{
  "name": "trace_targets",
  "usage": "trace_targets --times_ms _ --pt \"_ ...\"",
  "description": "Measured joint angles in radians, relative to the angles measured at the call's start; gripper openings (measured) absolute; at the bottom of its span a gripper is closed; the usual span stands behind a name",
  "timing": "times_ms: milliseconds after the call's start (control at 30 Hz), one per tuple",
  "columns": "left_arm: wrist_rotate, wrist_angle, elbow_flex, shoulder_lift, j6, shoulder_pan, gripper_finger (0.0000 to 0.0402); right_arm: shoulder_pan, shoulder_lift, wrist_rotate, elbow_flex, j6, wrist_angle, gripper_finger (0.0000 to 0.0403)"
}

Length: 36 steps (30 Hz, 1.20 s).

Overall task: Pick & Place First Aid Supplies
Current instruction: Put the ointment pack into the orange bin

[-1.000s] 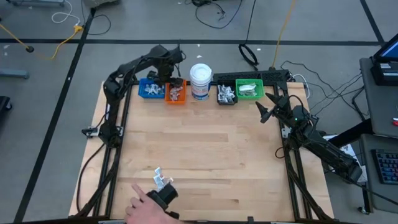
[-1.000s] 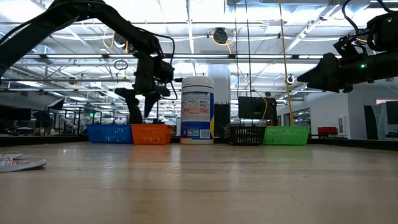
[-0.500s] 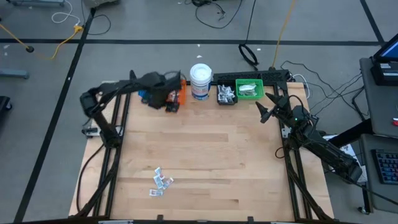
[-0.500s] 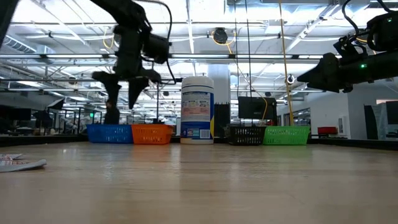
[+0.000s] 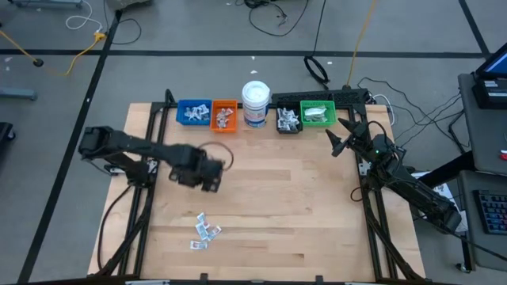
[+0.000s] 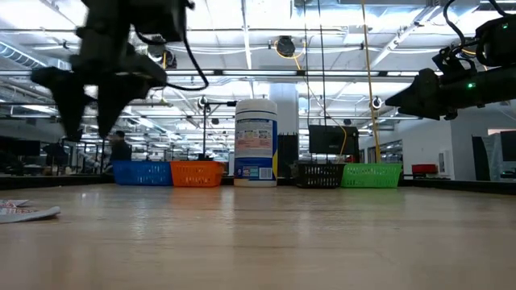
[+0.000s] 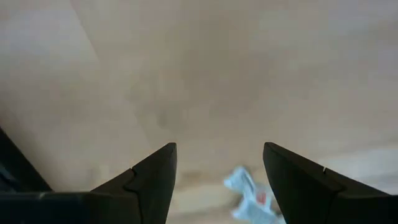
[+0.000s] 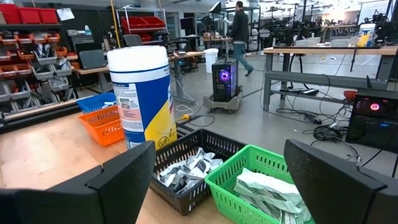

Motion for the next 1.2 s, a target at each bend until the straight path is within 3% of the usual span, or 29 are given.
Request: trace_targets --times_ms 233,467,1033,1200 --pt "0.039 0.139 -0.076 -0.001 -0.358 -0.257 0.0246 0.0 0.0 0.0 0.0 0.0 0.0 0.0352" --pt "0.02 0.205 -0.086 0.039 -0.567 -0.362 0.0246 0.0 0.0 0.0 0.0 0.0 0.0 0.0352" --pt "0.047 0.392 -0.08 0.238 -0.578 -0.374 0.0246 0.0 0.0 0.0 0.0 0.0 0.001 0.0352" --pt "0.048 0.39 -0.081 0.239 -0.542 -0.374 0.0204 0.0 0.0 0.0 0.0 0.0 0.001 0.0352"
